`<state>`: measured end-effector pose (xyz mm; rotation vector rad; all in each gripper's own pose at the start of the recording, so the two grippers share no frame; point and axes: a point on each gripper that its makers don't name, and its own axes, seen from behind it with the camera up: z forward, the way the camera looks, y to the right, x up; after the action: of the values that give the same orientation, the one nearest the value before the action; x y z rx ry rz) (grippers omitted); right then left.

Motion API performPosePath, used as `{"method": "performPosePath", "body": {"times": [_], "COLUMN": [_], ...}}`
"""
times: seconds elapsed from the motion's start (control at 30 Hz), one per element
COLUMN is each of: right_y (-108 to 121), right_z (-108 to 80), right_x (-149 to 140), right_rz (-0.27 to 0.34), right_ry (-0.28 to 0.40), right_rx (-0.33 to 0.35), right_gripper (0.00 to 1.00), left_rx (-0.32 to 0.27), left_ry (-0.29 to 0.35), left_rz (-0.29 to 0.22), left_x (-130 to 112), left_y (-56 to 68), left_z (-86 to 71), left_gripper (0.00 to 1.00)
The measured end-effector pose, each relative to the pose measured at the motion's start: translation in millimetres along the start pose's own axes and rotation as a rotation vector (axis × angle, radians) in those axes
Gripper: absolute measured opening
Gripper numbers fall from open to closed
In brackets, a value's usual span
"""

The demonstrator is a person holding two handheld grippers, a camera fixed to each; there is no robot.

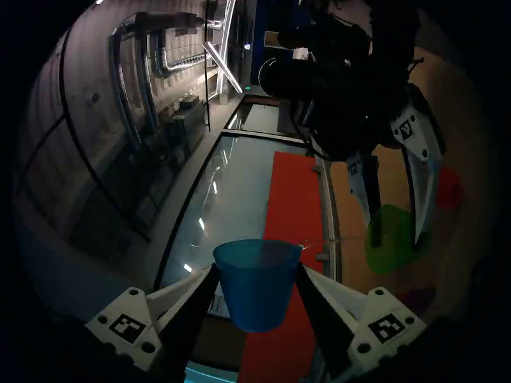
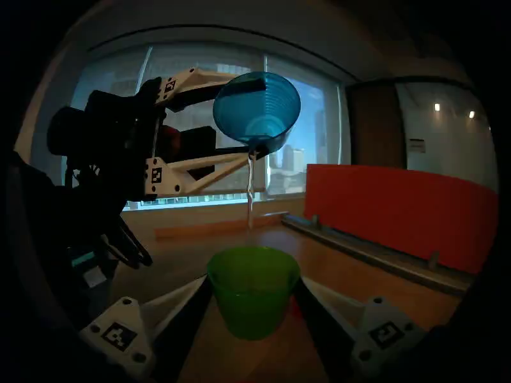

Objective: Pour water

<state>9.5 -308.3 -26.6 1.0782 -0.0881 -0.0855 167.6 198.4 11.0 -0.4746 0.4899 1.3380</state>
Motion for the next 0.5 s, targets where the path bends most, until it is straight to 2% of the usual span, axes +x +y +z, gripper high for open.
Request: {"method": "performPosePath", "body": {"times": [0.5], "right_y": [-0.2], "right_z": [0.1], "right_x": [1.4], "right_rz": [0.001], "right_ry": [0.004], "right_rx": [0.001], "right_gripper": [0.90], "left_rx": [-0.012], "left_ry": [-0.002], "left_rz": [0.055], "left_x": [0.0], "left_y": [2.3], "left_z": [0.9], "left_gripper": [0.84]}}
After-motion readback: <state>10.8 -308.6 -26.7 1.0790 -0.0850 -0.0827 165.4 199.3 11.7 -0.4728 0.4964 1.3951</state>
